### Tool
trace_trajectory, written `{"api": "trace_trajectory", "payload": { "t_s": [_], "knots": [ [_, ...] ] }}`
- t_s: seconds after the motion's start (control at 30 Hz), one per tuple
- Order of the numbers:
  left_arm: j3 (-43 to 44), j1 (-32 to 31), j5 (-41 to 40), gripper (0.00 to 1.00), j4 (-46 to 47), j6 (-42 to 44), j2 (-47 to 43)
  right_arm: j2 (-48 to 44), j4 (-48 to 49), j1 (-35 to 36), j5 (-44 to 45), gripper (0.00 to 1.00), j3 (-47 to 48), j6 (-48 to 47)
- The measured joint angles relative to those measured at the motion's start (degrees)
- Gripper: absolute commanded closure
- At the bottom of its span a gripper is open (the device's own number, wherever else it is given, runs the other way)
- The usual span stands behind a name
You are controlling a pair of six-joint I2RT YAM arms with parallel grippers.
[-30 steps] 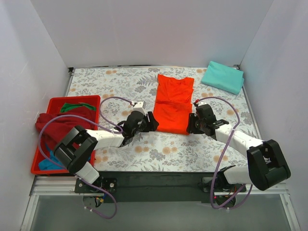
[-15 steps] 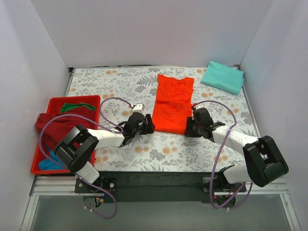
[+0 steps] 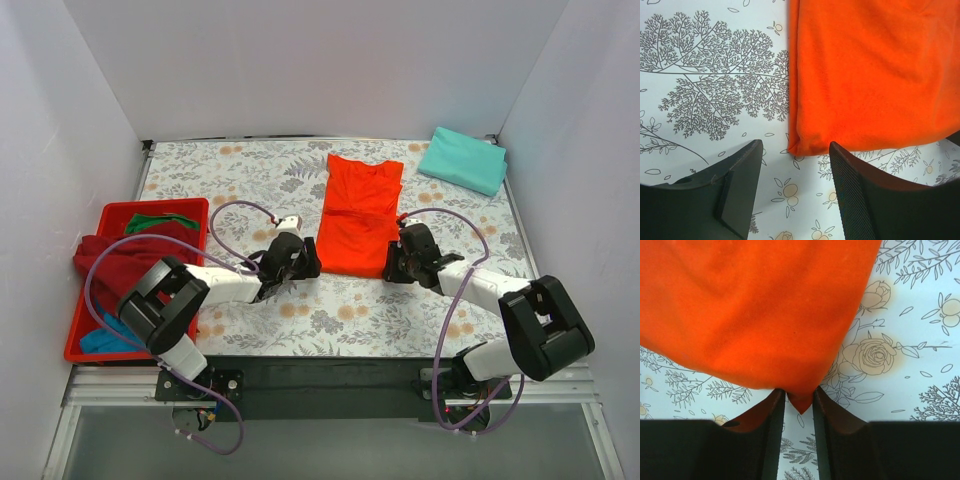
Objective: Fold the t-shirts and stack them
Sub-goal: Fold the tshirt
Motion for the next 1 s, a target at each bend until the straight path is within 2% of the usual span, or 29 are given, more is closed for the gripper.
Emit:
{"api": "trace_trajectory", "payload": {
  "t_s": [0.23, 0.57, 0.87, 1.0],
  "knots": [
    [0.9, 0.0, -0.1, 0.49, -0.5, 0.2, 0.7, 0.3, 0.5, 0.0, 0.0, 0.72, 0.0, 0.0],
    [3.7, 0.0, -0.3, 0.65, -1.5, 0.1, 3.4, -1.7, -0.2, 0.0, -0.2, 0.72, -1.6, 0.4],
    [6.6, 0.0, -0.4, 0.68, -3.4, 0.0, 5.5, -1.8, -0.3, 0.0, -0.2, 0.73, -1.6, 0.4],
    [6.5, 0.0, -0.6, 0.68, -3.6, -0.3, 5.5, -1.9, -0.6, 0.0, 0.0, 0.83, -1.6, 0.4]
  ]
}}
